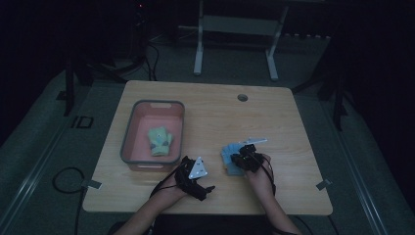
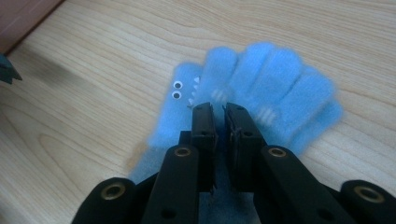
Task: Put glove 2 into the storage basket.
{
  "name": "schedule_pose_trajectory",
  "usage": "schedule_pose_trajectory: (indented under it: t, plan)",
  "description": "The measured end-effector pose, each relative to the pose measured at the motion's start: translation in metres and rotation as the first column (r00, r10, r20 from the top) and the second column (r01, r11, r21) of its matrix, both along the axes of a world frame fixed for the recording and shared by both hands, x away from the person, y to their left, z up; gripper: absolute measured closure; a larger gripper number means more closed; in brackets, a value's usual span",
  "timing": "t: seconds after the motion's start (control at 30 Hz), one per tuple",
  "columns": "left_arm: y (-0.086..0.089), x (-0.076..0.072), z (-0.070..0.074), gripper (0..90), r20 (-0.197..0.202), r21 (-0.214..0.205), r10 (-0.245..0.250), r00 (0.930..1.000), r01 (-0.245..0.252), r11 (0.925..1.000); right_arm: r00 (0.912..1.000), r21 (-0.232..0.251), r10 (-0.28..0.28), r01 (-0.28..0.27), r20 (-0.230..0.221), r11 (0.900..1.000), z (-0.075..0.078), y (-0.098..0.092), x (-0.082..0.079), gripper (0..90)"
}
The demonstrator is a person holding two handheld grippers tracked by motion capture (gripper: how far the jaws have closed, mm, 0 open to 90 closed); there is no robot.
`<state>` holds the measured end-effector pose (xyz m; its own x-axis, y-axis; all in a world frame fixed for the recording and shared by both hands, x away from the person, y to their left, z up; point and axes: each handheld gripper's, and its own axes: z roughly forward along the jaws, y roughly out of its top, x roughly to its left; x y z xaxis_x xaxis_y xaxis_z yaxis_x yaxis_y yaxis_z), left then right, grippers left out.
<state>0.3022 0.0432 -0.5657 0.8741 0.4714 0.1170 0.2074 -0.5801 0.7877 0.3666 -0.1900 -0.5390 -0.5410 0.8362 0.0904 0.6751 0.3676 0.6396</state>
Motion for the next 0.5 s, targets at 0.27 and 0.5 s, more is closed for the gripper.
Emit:
schedule_pose_trajectory:
  t: [0.27,0.5]
  plan:
    - [-0.002,-0.003,0.004,2.7,0.078,0.009,-0.007,0.9969,0.006,0.9999,0.9981,0.039,0.051,-0.053,0.032,0.9979,0.012,-0.007,-0.005,58.0]
    - [-0.004,-0.004,0.009,3.9,0.074,-0.066,-0.006,0.9973,0.011,0.9977,0.9958,0.088,0.068,-0.073,0.061,0.9934,0.021,-0.027,-0.002,28.3]
